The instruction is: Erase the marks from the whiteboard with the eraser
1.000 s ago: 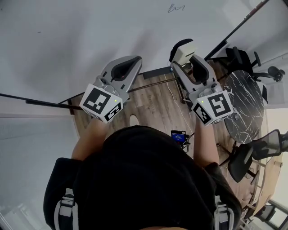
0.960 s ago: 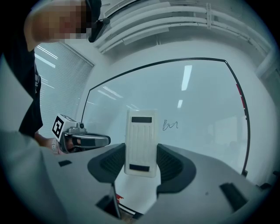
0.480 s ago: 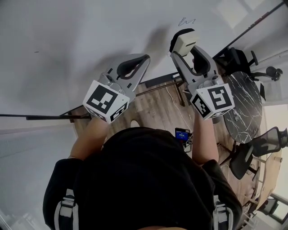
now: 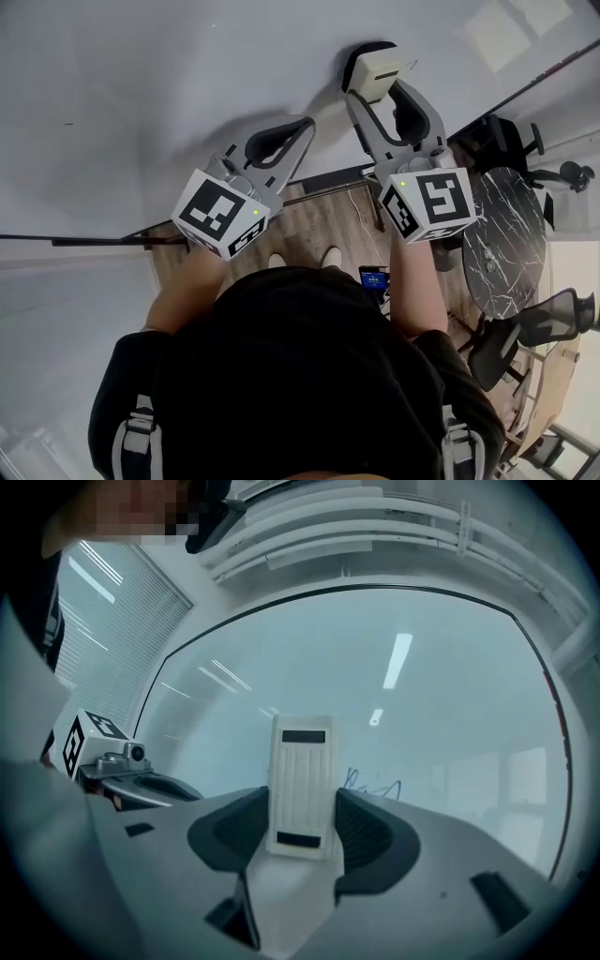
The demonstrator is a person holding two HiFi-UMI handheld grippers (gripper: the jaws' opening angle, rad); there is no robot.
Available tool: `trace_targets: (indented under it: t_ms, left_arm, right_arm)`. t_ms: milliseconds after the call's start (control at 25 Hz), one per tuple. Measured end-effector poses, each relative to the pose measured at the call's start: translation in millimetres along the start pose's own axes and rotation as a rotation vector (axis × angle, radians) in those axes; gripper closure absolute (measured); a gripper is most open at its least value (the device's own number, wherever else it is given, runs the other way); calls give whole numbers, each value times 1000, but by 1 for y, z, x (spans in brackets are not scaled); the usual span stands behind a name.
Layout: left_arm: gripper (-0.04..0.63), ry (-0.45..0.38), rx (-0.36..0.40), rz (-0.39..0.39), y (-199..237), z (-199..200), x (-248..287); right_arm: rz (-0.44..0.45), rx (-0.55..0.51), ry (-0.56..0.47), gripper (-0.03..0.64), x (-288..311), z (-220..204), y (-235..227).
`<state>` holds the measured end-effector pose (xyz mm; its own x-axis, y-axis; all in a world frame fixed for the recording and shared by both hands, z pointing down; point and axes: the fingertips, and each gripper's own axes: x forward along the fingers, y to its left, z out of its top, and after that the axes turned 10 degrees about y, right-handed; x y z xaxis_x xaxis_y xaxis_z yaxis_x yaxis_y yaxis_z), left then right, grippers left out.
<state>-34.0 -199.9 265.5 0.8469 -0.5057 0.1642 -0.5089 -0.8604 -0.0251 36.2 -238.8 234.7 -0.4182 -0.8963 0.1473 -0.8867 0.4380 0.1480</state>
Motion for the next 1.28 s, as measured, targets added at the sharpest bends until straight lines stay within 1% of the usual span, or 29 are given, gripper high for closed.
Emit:
trace_targets:
  t_ms: [280,440,560,760,960,1120,1280]
  left_arm:
    - [591,5,6,77,1,4,8]
    - [591,3,9,90,-2,7,18]
    - [591,2,14,90,-7,8,26]
    - [591,4,3,88,-4,0,32]
    - [591,6,5,88,-10,4,39]
    - [591,5,-1,86,-10,6,42]
    - [591,2,0,91,-11,4,42]
  right_arm:
    - [52,-22,-5,394,4,0,-6]
    - [73,-31,-6,394,2,1,-10]
    - [65,-38,-4,394,-1,-2,-19]
    - [20,-41,10,394,-1,-12,-37]
    - [-41,-18,19,394,-13,-17,-70]
    - [-84,-19,29,394,-17,-19,-89]
    - [-141,2,42,394,-24,-30,-114]
